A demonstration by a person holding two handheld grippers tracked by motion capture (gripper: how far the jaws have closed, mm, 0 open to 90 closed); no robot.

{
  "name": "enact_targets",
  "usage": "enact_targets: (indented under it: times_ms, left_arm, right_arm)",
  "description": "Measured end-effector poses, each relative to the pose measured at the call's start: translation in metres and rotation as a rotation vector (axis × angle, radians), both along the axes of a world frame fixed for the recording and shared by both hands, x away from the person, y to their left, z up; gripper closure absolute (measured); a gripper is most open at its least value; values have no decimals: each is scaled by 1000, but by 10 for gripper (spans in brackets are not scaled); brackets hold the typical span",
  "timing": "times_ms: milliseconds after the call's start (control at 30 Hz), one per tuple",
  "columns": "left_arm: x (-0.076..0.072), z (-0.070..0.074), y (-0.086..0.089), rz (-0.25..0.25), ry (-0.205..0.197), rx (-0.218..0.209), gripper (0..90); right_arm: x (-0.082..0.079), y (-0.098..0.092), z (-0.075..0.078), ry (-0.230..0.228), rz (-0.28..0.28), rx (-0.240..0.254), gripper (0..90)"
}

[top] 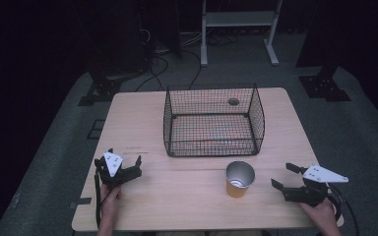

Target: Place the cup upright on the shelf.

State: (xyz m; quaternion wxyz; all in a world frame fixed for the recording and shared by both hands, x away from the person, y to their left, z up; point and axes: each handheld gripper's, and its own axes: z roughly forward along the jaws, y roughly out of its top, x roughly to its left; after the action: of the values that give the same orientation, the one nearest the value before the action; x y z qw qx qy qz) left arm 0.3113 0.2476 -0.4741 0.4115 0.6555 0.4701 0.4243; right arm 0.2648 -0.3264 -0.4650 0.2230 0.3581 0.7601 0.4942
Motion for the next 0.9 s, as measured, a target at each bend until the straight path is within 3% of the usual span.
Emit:
enact_targets:
  times_ms: [367, 600, 900]
  left_arm:
    - [0, 0, -1, 2, 2, 5, 0]
    - [0, 0, -1, 2, 3, 10, 0]
    - [0, 0, -1, 2, 3, 12, 0]
  right_arm:
    - [-11, 11, 3, -11, 71, -37, 141]
    - [-17, 15, 6, -4, 107, -28, 134]
    - [-23, 34, 10, -16, 138, -46, 101]
